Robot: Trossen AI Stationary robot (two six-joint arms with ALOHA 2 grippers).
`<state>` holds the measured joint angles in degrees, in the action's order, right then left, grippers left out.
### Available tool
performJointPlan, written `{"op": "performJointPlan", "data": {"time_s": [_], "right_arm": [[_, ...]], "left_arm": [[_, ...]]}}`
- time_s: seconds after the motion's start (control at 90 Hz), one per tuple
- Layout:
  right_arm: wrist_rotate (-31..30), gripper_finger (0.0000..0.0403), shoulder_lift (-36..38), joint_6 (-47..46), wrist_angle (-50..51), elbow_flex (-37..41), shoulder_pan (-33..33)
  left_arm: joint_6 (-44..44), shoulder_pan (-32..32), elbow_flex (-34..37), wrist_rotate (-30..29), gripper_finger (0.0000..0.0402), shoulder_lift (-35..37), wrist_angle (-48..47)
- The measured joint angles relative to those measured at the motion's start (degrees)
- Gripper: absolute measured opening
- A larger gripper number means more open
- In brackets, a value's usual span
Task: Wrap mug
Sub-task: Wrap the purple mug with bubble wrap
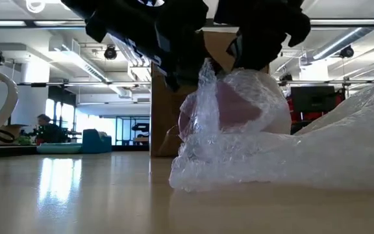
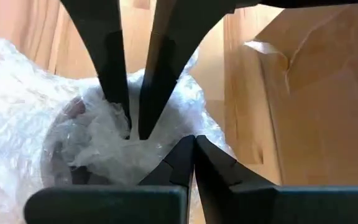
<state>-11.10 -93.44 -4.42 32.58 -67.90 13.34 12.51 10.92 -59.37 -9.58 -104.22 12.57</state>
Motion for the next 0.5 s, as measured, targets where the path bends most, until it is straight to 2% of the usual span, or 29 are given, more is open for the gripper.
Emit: {"op": "performJointPlan", "data": {"time_s": [0.178,0.5], "right_arm": [[5.05,0.0,1.06,0.51,0.5,-0.55,0.46],[3.58,0.0,-3.28,-1.85,-3.22,4.11,0.52]], "left_arm": [[0.0,-0.02,0.01,-0.12,0.0021,0.02,0.44],[0.43,-0.04,-0.55,0.55,0.0021,1.78,-0.02]]}}
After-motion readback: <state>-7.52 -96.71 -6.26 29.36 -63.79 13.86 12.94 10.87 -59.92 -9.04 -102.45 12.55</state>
